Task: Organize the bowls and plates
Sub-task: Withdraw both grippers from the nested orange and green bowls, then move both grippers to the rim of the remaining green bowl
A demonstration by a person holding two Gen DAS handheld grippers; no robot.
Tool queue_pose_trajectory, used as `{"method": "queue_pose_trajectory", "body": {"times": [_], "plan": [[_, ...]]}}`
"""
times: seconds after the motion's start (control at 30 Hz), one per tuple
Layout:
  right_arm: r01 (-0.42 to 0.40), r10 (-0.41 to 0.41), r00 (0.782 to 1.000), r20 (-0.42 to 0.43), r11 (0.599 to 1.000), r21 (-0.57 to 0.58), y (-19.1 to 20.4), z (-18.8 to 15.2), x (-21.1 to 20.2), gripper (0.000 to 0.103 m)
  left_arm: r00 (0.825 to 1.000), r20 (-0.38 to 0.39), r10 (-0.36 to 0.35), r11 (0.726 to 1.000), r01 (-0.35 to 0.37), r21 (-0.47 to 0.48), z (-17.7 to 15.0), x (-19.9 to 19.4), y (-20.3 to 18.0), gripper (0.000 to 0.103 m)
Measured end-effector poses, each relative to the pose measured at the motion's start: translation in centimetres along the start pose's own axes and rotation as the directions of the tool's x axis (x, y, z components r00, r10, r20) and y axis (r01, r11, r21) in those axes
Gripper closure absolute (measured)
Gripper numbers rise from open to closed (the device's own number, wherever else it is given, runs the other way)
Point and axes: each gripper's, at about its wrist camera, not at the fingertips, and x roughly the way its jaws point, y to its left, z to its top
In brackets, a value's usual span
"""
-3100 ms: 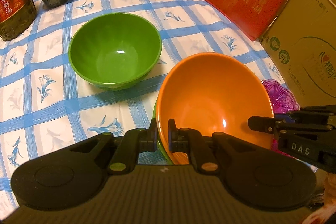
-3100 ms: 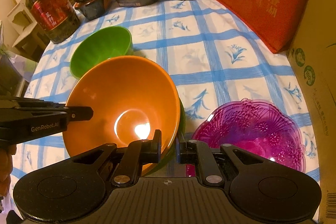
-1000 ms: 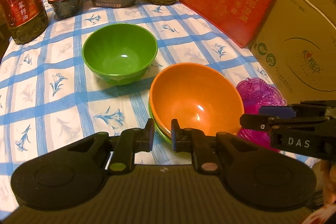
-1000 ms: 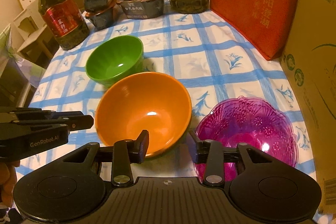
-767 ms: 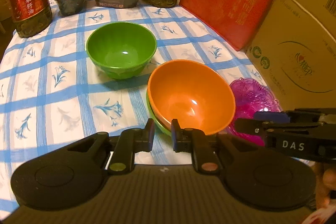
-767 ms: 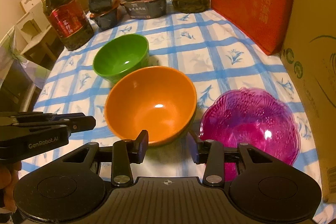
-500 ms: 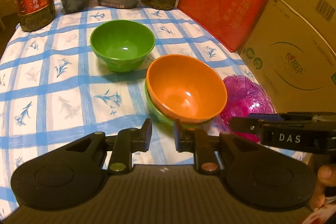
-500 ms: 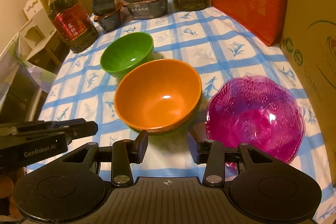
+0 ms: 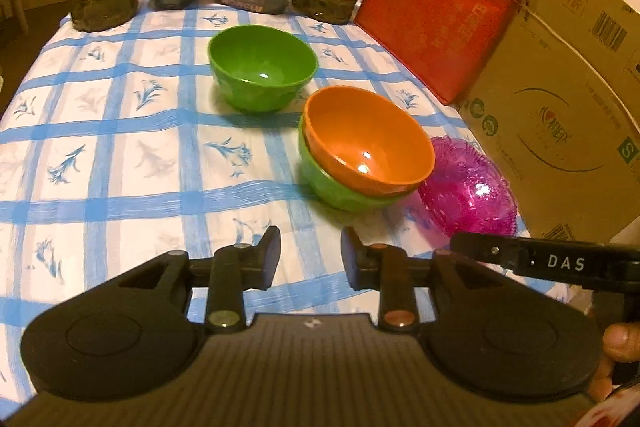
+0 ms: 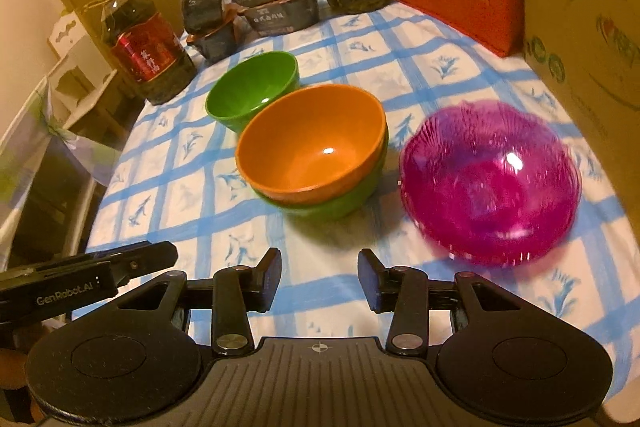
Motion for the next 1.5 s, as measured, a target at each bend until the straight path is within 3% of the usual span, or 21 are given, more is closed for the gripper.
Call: {"method": "queue_pose_trajectory", "body": {"times": [0.37,0.77,1.1,1.5], "plan": [[0.052,-0.053,0.998,-0.024,0.999,-0.016,0.7,-2.7,-0.1,0.059,1.0,-0.006,0.023,0.998,-0.024,-0.058,-2.4,-0.8,1.9,0.068],[0.048,-0.051,0.997,-0.05,0.997,-0.055,1.6,-2.7,0.7,0.058,0.999,-0.008,0.042,0.996,-0.043,-0.081,-2.4,-0.8,3.3,0.067],[0.053,-0.057,0.998,-0.037,0.993,-0.109,2.4,0.0,0.9,0.057,0.999,-0.003,0.043,0.996,-0.043,-0.081,-0.2,-0.1,4.1,0.065],[0.025,-0.029,0.999,-0.016,0.97,-0.241,4.9,7.1,2.3,0.057,0.999,0.001,0.047,0.997,-0.047,-0.061,5.1,2.2,5.9,0.063]]}}
